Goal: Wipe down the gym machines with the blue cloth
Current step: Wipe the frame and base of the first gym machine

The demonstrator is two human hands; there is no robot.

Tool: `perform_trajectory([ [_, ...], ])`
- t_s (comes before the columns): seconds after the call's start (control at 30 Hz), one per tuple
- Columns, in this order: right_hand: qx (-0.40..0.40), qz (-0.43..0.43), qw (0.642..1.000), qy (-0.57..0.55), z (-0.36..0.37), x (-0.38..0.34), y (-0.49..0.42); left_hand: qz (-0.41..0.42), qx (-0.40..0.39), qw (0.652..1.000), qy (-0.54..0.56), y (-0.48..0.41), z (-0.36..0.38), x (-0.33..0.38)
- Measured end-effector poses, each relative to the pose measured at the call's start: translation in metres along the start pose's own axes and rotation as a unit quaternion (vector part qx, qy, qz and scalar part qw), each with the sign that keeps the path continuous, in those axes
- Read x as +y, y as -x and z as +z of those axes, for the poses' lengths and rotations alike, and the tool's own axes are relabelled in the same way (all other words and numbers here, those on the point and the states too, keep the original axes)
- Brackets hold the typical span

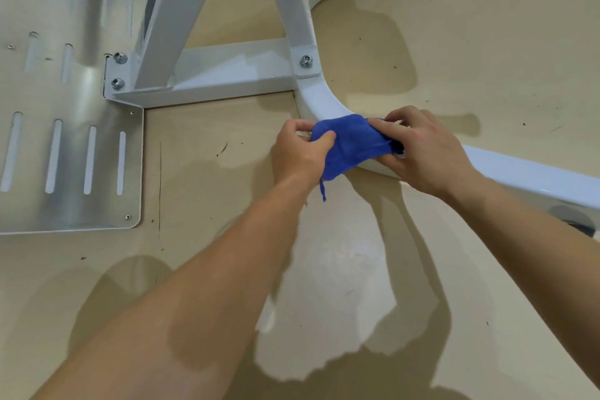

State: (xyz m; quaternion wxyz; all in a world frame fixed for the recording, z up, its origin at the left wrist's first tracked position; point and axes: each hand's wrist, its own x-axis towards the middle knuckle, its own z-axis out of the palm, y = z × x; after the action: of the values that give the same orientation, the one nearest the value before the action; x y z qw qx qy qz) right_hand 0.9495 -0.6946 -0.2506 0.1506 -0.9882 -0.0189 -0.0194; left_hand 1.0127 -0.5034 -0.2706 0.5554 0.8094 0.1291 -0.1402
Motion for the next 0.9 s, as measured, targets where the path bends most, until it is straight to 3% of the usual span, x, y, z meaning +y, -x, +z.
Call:
perform_trajectory([
  [0.27, -0.045, 0.04, 0.988, -0.139, -0.021, -0.007, -0.011, -0.025, -0.054, 0.998, -0.005, -0.016, -0.018, 0.022],
  [0.37, -0.002, 0.101, 0.979, -0.179, -0.028, -0.011, -0.02, 0.072, -0.066, 0.993, -0.068, -0.008, -0.017, 0.029],
  [0.5, 0.022, 0.117, 0.969, -0.218, -0.037, -0.02, -0.033, 0.243, -0.141, 0.938, -0.202, -0.001, -0.019, 0.036],
  [0.57, 0.02, 0.109, 0.963, -0.244, -0.041, -0.023, -0.038, 0.23, -0.18, 0.937, -0.191, -0.002, -0.02, 0.041],
  [0.67, 0.027, 0.126, 0.955, -0.266, -0.042, -0.026, -0.042, 0.218, -0.156, 0.948, -0.174, -0.009, -0.022, 0.048],
  [0.77, 0.051, 0.173, 0.926, -0.332, -0.04, -0.023, -0.041, 0.144, -0.215, 0.964, -0.065, -0.011, -0.027, 0.052],
  [0.83, 0.013, 0.191, 0.895, -0.403, -0.039, -0.02, -0.039, 0.12, -0.221, 0.967, -0.038, -0.013, -0.031, 0.052],
  [0.9, -0.043, 0.209, 0.886, -0.411, -0.036, -0.017, -0.037, 0.089, -0.216, 0.972, -0.013, -0.017, -0.031, 0.05],
])
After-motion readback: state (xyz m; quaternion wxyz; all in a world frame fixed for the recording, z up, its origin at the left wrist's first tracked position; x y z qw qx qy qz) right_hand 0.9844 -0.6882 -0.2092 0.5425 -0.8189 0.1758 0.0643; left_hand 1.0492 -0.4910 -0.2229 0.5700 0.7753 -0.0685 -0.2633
